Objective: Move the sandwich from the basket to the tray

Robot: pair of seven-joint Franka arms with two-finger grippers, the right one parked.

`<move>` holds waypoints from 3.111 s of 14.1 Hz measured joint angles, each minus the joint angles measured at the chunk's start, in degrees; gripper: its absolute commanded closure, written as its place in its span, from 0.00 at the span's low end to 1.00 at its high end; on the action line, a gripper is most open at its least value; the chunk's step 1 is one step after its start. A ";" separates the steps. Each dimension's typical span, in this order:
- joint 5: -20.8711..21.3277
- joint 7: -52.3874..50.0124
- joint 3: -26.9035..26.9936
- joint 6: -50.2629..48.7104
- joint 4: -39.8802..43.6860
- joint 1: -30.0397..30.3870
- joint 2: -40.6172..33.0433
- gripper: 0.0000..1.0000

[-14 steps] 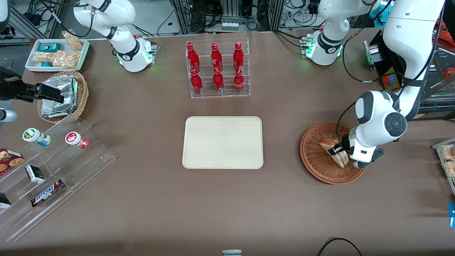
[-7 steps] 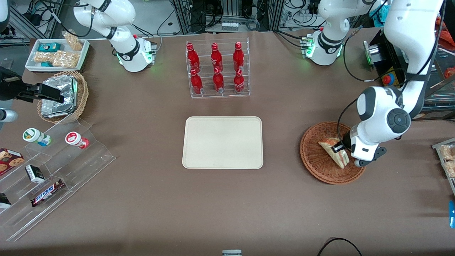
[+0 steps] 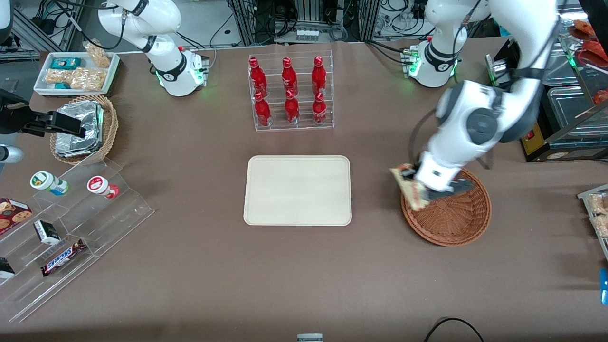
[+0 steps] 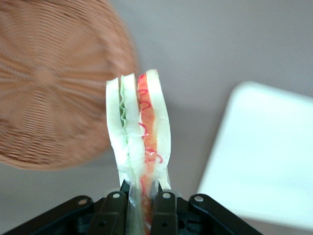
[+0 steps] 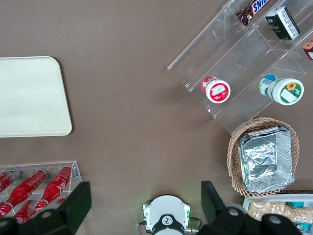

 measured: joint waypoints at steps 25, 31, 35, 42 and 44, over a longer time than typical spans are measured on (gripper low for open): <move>16.28 -20.21 1.79 2.84 30.18 -28.28 31.93 0.00; 12.70 -14.51 3.10 -15.17 27.93 -17.53 17.87 0.00; 5.37 4.86 3.42 -33.64 25.35 -4.52 6.40 0.00; 4.05 22.25 3.97 -54.36 30.11 10.91 -6.18 0.00; 4.05 22.25 3.96 -55.99 32.93 10.97 -6.22 0.00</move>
